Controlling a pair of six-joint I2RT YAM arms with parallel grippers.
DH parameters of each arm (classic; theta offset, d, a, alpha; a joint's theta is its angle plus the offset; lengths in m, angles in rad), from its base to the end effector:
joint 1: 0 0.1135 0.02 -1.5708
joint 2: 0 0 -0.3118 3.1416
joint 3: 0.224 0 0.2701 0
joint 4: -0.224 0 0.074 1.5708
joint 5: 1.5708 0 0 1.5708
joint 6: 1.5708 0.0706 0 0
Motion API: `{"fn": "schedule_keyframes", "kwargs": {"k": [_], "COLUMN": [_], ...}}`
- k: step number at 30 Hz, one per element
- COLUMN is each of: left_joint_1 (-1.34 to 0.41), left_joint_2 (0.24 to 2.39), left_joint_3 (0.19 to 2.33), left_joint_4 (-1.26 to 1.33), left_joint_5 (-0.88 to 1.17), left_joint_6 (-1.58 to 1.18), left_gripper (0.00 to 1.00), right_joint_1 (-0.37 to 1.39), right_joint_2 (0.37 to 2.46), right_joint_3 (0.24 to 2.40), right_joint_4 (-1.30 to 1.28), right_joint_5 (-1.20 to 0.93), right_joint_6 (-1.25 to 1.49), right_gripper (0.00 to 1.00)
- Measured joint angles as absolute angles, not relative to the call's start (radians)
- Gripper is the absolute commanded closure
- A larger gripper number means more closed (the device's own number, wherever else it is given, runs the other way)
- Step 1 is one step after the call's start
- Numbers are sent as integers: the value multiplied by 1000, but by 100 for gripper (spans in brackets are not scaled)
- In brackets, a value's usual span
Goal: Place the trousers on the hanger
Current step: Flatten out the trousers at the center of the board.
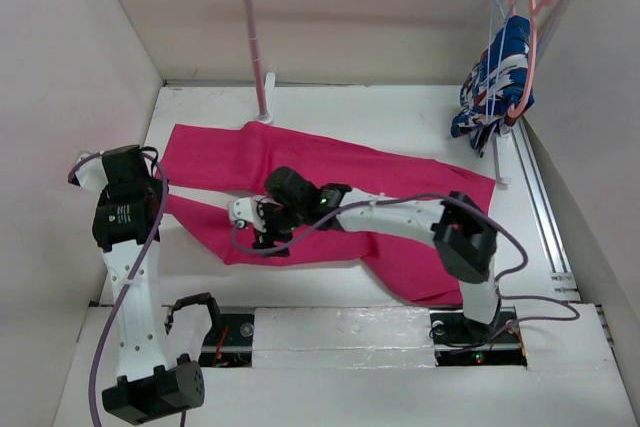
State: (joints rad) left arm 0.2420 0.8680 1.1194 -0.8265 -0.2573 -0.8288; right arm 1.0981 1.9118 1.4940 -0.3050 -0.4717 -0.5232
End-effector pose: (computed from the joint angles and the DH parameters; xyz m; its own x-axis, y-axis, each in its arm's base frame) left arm 0.1685 0.0601 0.3977 -0.0332 -0.7424 -0.6691 -0.6859 0.5038 -0.5250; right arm 0.1954 0.4526 0.2648 0.2129 -0.5612 -0.7998 -0.9719 -0.2058 -0.1144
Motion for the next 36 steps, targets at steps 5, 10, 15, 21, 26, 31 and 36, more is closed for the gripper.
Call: {"fn": "schedule_keyframes", "kwargs": {"k": [5, 10, 15, 21, 26, 31, 36], "left_joint_1": [242, 242, 242, 242, 235, 205, 131], "left_joint_2": [868, 868, 865, 850, 837, 837, 826], "left_joint_3": [1119, 1119, 1119, 1114, 1108, 1180, 1329], "left_joint_4": [-827, -827, -827, -828, -846, -914, -974], "left_joint_5": [-255, -259, -266, -286, -332, -446, -607], "left_joint_6": [-829, -829, -829, -828, -820, -801, -782], "left_gripper": [100, 100, 100, 100, 100, 100, 100], "right_joint_1": [1143, 1169, 1178, 1178, 1179, 1178, 1174], "right_joint_2": [2094, 2177, 2183, 2148, 1980, 1669, 1458], "right_joint_3": [1658, 1707, 1700, 1628, 1476, 1406, 1407], "right_joint_4": [-330, -375, -377, -341, -347, -414, -439], "right_joint_5": [-489, -492, -487, -451, -422, -427, -442], "right_joint_6": [-553, -568, -553, -514, -480, -447, -426], "right_gripper": [26, 30, 90, 100, 100, 100, 100]}}
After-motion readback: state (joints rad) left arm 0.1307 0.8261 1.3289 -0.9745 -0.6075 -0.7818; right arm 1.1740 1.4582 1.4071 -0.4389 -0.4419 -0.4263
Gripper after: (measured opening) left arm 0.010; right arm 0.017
